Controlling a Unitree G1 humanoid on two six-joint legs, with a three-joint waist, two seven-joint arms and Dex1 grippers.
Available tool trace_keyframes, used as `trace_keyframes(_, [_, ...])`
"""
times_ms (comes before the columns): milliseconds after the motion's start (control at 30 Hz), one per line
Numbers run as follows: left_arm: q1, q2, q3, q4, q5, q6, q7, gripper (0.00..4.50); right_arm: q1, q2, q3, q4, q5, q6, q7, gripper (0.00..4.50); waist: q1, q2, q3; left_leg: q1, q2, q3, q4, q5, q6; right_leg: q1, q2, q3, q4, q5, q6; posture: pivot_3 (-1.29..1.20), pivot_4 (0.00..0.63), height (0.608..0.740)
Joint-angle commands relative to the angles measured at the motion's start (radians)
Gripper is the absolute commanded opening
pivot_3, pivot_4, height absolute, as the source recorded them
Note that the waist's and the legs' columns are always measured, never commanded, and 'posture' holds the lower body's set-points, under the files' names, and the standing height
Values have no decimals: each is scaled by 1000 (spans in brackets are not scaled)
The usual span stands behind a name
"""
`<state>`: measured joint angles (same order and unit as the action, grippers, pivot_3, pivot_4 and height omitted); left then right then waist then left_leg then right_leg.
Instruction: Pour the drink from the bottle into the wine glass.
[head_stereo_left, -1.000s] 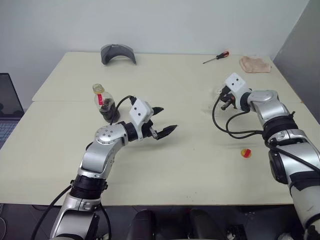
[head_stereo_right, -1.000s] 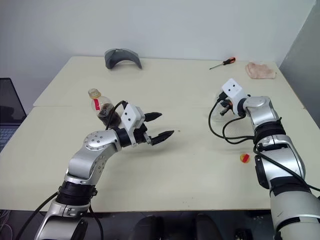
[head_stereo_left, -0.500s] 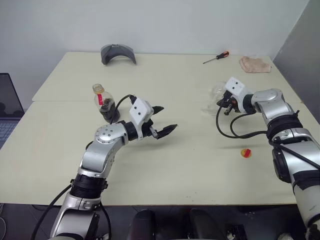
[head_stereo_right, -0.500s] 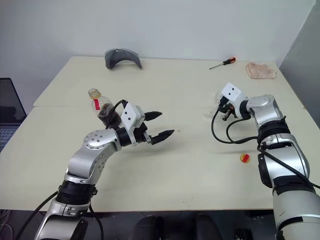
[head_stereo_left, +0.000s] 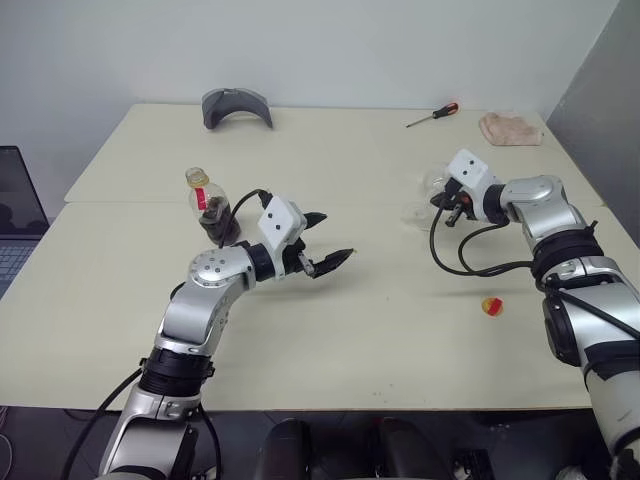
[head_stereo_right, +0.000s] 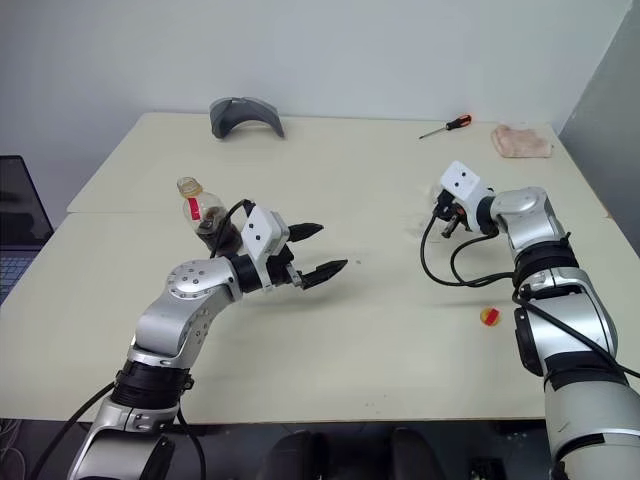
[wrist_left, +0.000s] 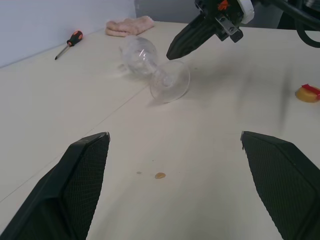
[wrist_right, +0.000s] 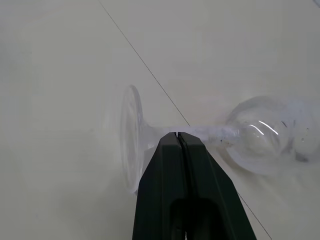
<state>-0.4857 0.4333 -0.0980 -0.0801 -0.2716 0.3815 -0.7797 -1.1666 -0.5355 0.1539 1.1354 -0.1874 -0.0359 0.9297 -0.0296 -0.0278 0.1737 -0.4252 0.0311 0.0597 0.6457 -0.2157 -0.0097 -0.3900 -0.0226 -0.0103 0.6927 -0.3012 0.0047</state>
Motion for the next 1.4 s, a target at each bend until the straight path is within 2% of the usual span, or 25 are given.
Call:
trace_keyframes(33, [-23,6,12,-16,-5,-21,-10,4500,4,4,0,-38,17,-34,65,52,0,0,0,0,0,0,0,0,0,0,0,0,0,0,0,0,150,740])
trace_keyframes(267, [-25,8,12,-15,-4,-21,-11,4500,40,-13,2,-122,70,29,305,52,0,0,0,0,0,0,0,0,0,0,0,0,0,0,0,0,150,740])
trace_keyframes(567, [-25,8,17,-16,-3,-20,-13,4500,86,-40,-19,-288,152,197,467,52,1,0,0,0,0,-1,0,0,0,0,0,0,1,0,0,0,150,740])
trace_keyframes(733, [-26,6,16,-14,-4,-22,-16,4500,132,-56,-22,-402,186,276,472,52,2,0,0,0,0,-1,1,-1,1,0,0,-1,1,0,0,0,150,740])
trace_keyframes(900, [-24,5,14,-18,-6,-22,-17,4500,182,-93,-47,-511,209,354,417,52,3,0,0,0,0,-1,1,-2,3,0,0,-1,1,0,0,0,150,740])
trace_keyframes(967, [-21,7,16,-22,-7,-22,-18,4500,227,-127,-97,-619,260,466,406,52,4,0,0,0,0,-1,1,-2,3,0,0,-1,1,0,0,0,150,740])
trace_keyframes(1067, [-16,9,16,-27,-19,-22,-33,4500,306,-140,-207,-779,338,685,286,52,8,0,0,0,0,-1,1,-2,3,0,0,-1,0,0,0,0,150,740])
trace_keyframes(1167, [-13,9,18,-33,-33,-33,-56,4500,389,-105,-302,-911,375,855,113,646,8,0,0,0,0,-1,1,-2,3,1,0,-1,1,0,0,0,150,740])
trace_keyframes(1333, [-16,24,6,-46,-64,-25,-121,4500,423,93,-596,-1057,431,1218,-272,2346,2,0,0,1,0,-1,1,1,-2,1,0,0,2,0,0,0,150,740])
trace_keyframes(1400, [-18,34,-1,-42,-55,-33,-138,4500,416,178,-700,-1118,449,1329,-379,3031,3,0,0,1,0,-1,0,1,-3,0,0,-1,3,0,0,0,150,740])
